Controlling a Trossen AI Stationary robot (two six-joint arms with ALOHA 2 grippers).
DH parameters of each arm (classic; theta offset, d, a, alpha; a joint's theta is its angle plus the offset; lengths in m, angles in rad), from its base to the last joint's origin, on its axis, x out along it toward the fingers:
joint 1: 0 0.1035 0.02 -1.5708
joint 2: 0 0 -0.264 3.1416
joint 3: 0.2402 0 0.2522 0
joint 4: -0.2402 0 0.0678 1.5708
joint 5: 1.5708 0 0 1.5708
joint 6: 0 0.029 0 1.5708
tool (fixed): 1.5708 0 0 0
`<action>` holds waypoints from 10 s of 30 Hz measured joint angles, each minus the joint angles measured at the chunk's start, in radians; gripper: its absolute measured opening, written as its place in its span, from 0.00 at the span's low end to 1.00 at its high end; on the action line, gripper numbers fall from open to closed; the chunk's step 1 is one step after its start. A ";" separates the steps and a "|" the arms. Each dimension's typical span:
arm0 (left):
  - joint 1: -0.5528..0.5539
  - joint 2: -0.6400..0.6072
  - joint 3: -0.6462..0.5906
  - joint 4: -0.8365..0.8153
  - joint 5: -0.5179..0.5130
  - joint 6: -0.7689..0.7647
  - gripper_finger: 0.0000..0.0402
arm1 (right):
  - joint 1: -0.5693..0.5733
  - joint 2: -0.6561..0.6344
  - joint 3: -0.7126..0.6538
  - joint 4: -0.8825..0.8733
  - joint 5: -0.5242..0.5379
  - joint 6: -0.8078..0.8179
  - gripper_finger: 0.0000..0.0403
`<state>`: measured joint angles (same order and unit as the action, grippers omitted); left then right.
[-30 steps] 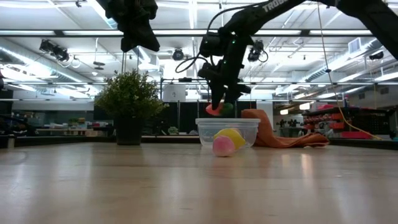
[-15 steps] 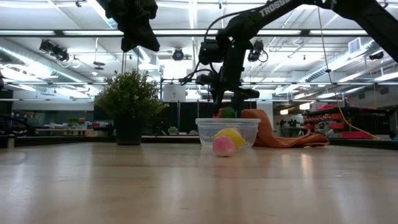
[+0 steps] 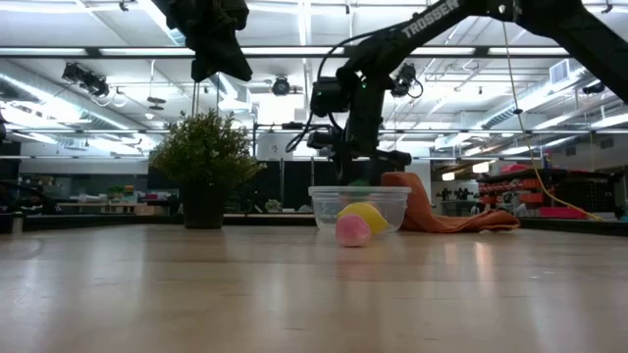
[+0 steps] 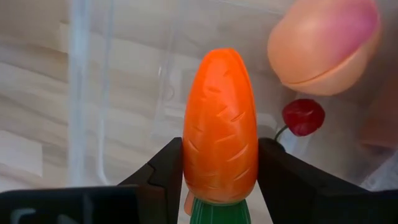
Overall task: Pick and placing Produce into tupperware
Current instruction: Put the carrot into the transparent bin, then put the lemon into the transparent bin
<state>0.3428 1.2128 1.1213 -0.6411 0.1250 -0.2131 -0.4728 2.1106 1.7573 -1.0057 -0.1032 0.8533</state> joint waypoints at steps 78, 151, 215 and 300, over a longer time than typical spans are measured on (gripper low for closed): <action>0.000 0.000 0.000 -0.006 0.000 0.000 0.13 | 0.002 0.074 -0.002 0.027 -0.004 -0.046 0.47; 0.000 0.000 0.000 -0.023 0.000 -0.011 0.13 | 0.436 -0.222 -0.457 0.372 0.068 -0.963 0.58; 0.000 0.000 0.000 -0.030 0.000 -0.011 0.13 | 0.330 -0.167 -0.082 0.025 0.127 -0.936 0.44; 0.000 0.000 0.000 -0.024 0.000 -0.011 0.13 | -0.063 0.055 -0.012 0.280 0.037 -0.010 0.43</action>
<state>0.3424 1.2129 1.1213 -0.6655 0.1249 -0.2243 -0.5358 2.1655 1.7454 -0.7256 -0.0658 0.8436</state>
